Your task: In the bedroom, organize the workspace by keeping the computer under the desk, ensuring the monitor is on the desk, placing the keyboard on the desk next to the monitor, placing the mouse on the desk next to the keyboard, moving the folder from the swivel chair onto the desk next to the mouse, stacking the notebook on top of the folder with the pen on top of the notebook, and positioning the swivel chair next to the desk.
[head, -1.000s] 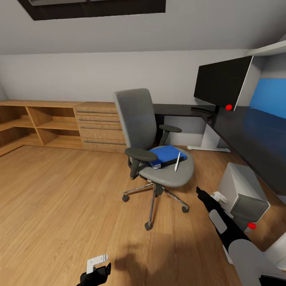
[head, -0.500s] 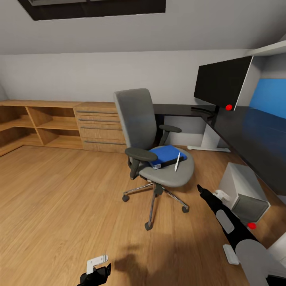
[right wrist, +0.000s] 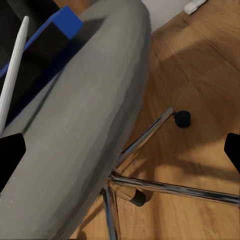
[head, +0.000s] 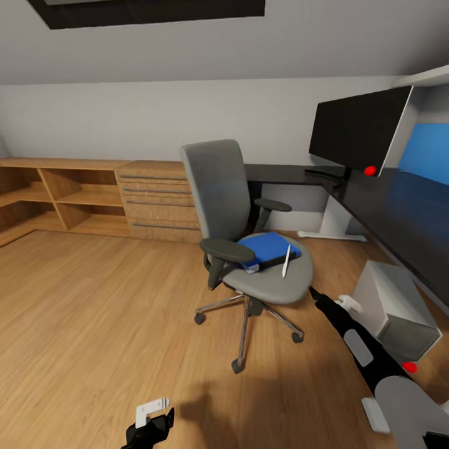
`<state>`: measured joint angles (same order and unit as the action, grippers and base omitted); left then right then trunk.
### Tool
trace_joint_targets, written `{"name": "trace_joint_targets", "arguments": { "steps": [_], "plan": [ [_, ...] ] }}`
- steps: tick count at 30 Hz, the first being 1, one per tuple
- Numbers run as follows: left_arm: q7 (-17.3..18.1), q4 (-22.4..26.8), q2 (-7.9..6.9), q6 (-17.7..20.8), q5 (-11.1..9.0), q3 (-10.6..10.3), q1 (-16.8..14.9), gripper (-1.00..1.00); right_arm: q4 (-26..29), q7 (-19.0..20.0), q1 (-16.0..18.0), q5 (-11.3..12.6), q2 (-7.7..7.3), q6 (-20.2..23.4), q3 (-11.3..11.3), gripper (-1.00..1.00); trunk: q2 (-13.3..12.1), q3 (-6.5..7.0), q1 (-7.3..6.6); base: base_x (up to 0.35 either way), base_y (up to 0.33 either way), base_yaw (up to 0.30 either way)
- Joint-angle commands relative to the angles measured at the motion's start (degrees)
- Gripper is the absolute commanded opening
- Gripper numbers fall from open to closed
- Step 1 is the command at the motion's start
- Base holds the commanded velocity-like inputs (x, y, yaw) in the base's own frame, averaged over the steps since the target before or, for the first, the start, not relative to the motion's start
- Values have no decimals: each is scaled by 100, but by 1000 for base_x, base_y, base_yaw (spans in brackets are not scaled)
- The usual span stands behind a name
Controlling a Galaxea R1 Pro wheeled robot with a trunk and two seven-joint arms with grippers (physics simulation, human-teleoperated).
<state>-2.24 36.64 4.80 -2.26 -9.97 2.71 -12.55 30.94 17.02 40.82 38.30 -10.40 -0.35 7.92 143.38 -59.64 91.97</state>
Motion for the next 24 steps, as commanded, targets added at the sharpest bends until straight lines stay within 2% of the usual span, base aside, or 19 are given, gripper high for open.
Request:
{"name": "trace_joint_targets", "arguments": {
  "steps": [1,16,24],
  "plan": [
    [-4,-4,3,-24,-50,3,-2,100,-15,52,3,53,-12,-2,7,100,2,-5,1,178,41,0],
    [-5,-14,13,-45,-49,2,-2,100,-18,85,-4,55,-61,-17,7,100,2,-5,1,136,9,0],
    [-7,-16,17,-46,-49,-33,-2,100,-21,82,-4,55,-113,-17,8,100,2,-5,1,38,0,0]
  ]
}}
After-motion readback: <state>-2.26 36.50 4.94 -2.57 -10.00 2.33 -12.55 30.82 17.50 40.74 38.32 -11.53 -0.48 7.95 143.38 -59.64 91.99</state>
